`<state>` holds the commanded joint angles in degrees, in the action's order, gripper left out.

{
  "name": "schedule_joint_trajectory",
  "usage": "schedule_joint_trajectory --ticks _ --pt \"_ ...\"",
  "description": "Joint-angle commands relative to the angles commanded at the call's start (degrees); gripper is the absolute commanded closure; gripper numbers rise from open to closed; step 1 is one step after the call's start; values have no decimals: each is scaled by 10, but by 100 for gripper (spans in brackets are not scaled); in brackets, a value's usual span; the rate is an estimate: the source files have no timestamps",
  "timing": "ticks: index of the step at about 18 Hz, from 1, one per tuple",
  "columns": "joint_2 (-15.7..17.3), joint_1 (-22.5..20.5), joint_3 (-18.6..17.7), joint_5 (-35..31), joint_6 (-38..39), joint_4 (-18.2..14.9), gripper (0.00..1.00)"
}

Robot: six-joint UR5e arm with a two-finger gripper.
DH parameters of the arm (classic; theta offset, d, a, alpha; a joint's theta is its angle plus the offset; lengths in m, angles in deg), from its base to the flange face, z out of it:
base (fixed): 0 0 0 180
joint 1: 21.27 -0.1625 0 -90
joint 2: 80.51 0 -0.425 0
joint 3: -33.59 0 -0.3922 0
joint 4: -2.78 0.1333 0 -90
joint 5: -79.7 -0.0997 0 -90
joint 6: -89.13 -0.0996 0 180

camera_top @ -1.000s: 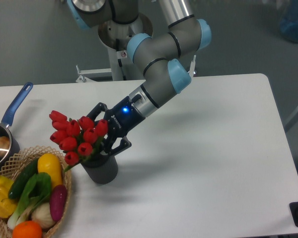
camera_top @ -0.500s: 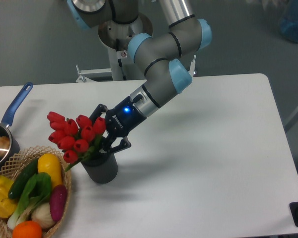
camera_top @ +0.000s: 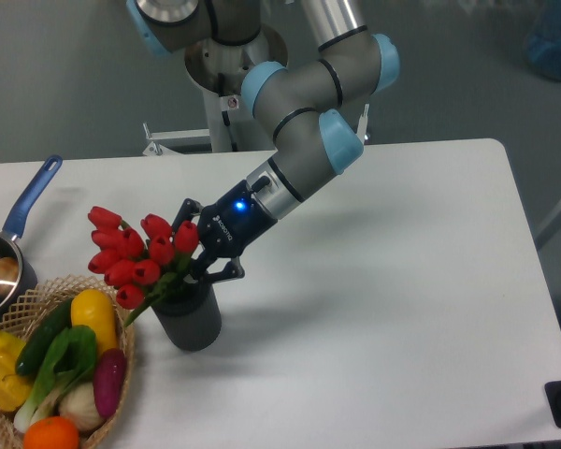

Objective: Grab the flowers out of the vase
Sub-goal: 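Close the gripper on the bundled tulip stems, then lift the tulip bouquet straight up out of the grey vase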

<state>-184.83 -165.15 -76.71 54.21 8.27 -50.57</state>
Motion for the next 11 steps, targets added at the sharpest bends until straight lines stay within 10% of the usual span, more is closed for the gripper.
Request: schedule_joint_trajectory --ticks 11 --pt "46 -23 1 48 17 -6 62"
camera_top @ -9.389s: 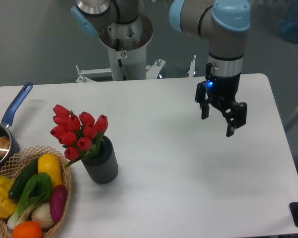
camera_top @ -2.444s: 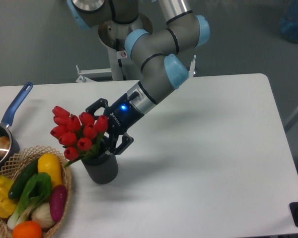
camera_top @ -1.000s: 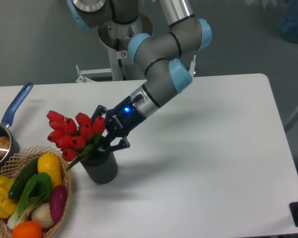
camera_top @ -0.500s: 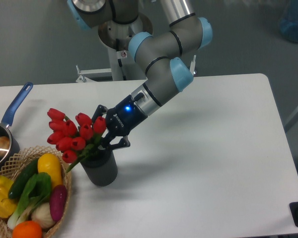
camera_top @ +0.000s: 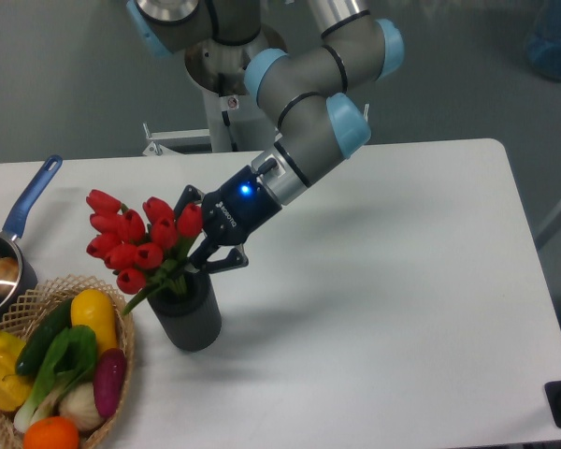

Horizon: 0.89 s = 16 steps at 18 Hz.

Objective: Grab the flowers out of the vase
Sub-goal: 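Lift the tulip bouquet straight up out of the grey vase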

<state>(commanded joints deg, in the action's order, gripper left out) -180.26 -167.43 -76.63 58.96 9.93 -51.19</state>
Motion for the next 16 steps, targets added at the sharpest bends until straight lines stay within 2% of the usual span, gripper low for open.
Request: schedule_joint_trajectory --ticks 4,9,16 --pt "10 0 1 10 31 1 62" --pt "19 0 3 25 33 0 62" --pt "61 0 1 27 90 0 62"
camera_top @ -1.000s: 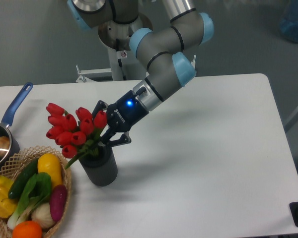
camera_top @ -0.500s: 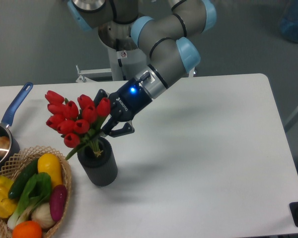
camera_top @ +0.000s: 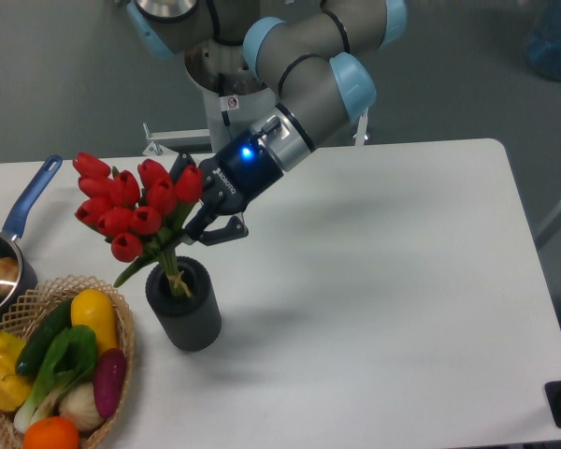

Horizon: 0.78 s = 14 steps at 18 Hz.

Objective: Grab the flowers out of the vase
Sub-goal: 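Lift the tulip bouquet straight up out of the grey vase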

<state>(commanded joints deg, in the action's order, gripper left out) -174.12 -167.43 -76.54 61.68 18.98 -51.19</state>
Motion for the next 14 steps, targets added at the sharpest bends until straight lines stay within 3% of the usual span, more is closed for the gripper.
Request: schedule_joint_trajectory --ticks 14 --pt "63 -27 15 28 90 0 62"
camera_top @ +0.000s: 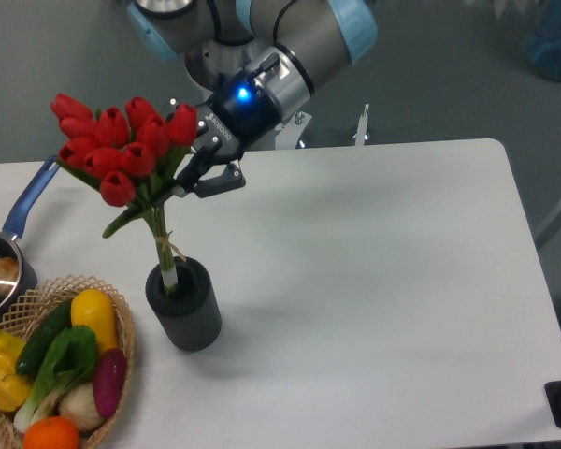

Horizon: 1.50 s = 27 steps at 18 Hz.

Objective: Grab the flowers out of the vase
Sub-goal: 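Lift the tulip bouquet straight up out of the grey vase, then carry the held tulips up and away from the vase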

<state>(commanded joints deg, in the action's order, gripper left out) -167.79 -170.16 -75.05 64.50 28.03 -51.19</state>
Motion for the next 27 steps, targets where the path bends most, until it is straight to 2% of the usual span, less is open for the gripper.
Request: schedule_joint_trajectory --ticks 4,7,11,15,18,20,22,27 --pt "20 -7 0 -2 12 0 62" --pt "22 -18 0 -3 13 0 62" --pt "15 -75 3 -6 10 0 62" --pt "10 -124 26 -8 7 1 62" --pt "-21 -137 43 -33 0 4 62" --pt "-30 -141 46 -67 -34 4 62" --pt "-60 -149 47 -72 -72 4 62" --pt "-80 -158 55 -72 -97 4 62"
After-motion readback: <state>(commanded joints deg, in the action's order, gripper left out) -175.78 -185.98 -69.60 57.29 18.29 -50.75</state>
